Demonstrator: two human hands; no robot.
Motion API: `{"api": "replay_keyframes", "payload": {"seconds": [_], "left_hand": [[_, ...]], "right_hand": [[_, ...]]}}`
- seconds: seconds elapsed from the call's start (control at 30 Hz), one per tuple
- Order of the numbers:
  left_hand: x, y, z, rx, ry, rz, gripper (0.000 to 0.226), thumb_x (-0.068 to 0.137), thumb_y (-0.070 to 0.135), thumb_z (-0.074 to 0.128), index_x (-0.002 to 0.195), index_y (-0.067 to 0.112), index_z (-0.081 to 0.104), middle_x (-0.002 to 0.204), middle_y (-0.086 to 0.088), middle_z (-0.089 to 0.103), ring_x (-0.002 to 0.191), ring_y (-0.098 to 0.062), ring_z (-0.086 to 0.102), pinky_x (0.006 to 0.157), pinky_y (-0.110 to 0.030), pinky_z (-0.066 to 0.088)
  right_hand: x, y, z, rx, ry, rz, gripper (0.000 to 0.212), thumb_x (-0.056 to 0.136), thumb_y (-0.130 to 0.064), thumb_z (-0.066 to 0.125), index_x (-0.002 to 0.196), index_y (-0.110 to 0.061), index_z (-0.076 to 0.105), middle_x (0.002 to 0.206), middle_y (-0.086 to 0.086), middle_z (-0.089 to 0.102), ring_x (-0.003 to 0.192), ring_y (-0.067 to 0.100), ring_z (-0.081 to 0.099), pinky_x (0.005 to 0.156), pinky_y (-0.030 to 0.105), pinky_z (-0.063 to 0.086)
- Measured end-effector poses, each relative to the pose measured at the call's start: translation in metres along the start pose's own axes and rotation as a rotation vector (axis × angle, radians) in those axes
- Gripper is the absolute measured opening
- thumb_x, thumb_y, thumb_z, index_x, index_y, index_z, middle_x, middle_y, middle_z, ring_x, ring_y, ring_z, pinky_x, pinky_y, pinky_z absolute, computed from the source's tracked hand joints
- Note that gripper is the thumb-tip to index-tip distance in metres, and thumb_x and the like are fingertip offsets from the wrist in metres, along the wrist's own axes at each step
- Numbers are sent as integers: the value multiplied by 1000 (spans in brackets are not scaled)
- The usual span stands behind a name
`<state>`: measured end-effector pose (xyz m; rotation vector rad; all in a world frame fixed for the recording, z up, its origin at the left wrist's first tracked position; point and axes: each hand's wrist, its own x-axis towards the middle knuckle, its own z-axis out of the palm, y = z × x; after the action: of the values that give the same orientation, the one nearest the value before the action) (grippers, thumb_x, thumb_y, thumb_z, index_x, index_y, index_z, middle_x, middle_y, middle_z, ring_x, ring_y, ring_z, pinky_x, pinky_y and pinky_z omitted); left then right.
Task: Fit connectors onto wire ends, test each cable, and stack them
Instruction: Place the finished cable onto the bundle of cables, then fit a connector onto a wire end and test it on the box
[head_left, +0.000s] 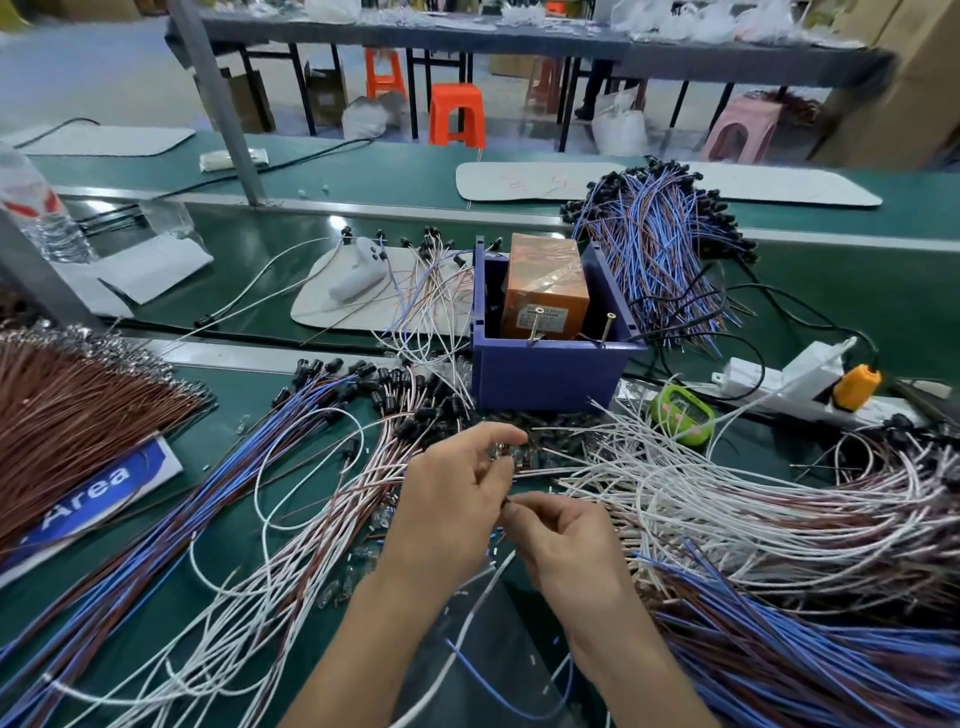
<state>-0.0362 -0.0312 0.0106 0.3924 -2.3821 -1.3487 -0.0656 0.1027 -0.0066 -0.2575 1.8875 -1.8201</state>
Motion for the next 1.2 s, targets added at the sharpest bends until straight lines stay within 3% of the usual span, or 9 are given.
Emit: {"api": "replay_keyframes", "payload": {"seconds": [0.17, 0.33, 0.47, 0.63, 0.77, 0.87, 1.03, 1.1, 1.2], "left_hand": [[5, -6, -9, -57, -61, -77, 17, 99, 31, 60, 92, 34, 76, 49, 11, 54, 43, -4, 40, 47, -23, 37], [-8, -1, -4, -154, -35, 31, 58, 97, 65, 44, 54, 27, 53, 49, 6, 43, 48, -4, 37, 50, -22, 31], [-6, -3, 1, -200, -32, 40, 58, 98, 55, 54, 52, 19, 58, 48, 6, 53, 48, -5, 46, 50, -21, 37], [-6, -1, 18, -641, -88, -252, 59, 100, 28, 61, 43, 21, 47, 42, 1, 42, 40, -10, 35, 44, -20, 32], [-7, -3, 25, -807, -165, -393, 49, 89, 35, 63, 45, 20, 48, 40, 0, 39, 36, -10, 34, 40, -20, 32], [-7, -4, 23, -702, -175, -329, 53, 84, 34, 73, 41, 17, 47, 39, -1, 39, 37, -11, 33, 41, -22, 29], [-2, -7, 1, -31, -97, 94, 49, 87, 43, 58, 53, 8, 60, 45, -4, 54, 41, -15, 47, 46, -32, 42], [-1, -7, -1, -19, -108, 105, 48, 90, 41, 58, 53, 11, 63, 45, -1, 57, 40, -14, 50, 46, -27, 43], [1, -9, 7, -325, -195, -96, 53, 92, 37, 61, 45, 13, 56, 41, 0, 52, 40, -13, 42, 45, -24, 36]], "right_hand": [[-2, -8, -7, 135, -9, -12, 23, 97, -6, 65, 84, -20, 79, 49, -11, 42, 42, 3, 30, 41, 14, 27], [0, -24, -10, -91, -56, -96, 28, 101, -17, 61, 77, -12, 76, 49, -8, 40, 45, 7, 30, 42, 17, 26], [-3, -28, -10, -36, -193, -37, 44, 106, -25, 51, 68, -9, 67, 49, -7, 39, 44, 7, 28, 44, 16, 26], [-5, -23, -7, 164, -197, 59, 43, 106, -20, 49, 67, -15, 67, 47, 1, 35, 44, 11, 23, 46, 22, 20], [-7, -17, -5, 268, -199, 83, 42, 104, -17, 50, 66, -14, 68, 46, 2, 32, 43, 11, 19, 46, 24, 16], [-8, -12, -7, 285, -206, 89, 37, 101, -18, 53, 68, -13, 68, 45, -1, 32, 41, 9, 19, 43, 20, 18], [-10, -3, -10, 209, -227, 47, 35, 96, -29, 58, 85, 2, 70, 54, 0, 32, 47, 9, 22, 49, 26, 14], [-12, -4, -9, 213, -225, 34, 35, 93, -32, 58, 82, -1, 70, 56, 2, 29, 49, 10, 20, 52, 30, 11], [-11, -10, -8, 202, -217, 15, 29, 91, -33, 59, 70, -17, 71, 52, 0, 29, 48, 11, 19, 51, 30, 11]]}}
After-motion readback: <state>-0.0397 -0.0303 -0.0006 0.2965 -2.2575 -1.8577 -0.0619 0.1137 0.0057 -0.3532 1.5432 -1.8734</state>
